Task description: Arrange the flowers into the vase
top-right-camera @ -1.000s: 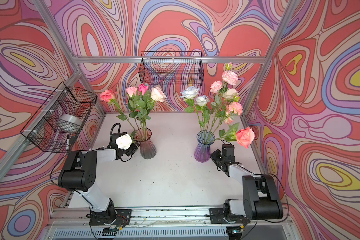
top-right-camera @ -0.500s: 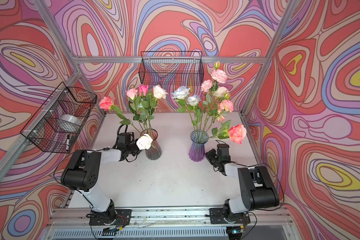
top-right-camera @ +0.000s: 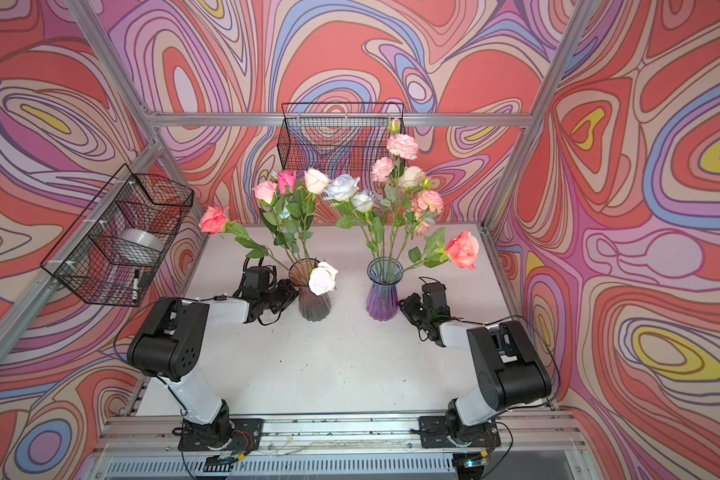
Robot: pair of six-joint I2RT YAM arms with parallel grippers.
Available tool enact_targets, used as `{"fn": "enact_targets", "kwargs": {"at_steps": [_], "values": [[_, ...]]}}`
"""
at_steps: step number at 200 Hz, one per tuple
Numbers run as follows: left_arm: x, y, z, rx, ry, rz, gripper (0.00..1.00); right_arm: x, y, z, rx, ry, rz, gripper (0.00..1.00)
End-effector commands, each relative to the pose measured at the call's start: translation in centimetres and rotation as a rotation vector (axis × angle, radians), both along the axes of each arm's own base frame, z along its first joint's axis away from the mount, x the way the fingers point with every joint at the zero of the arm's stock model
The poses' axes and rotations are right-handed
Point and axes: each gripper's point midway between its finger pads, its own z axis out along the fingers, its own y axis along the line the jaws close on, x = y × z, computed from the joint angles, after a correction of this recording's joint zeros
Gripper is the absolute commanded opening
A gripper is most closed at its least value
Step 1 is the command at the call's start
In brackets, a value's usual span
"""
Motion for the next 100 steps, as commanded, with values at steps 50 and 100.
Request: {"fn": "enact_targets", "kwargs": {"at_steps": [50,100], "values": [[-2.9,6.5,3.9,0.116,-0.01,0.123,0.74,-1.4,-4.8,3.1,-0.167,-0.001,-0.091,0.29],[-9.9,11.2,11.1,0.381,-0.129,0.196,1.0,-6.9,-12.1,8.9,-0.477,-0.048,-0.234,0.4]]}}
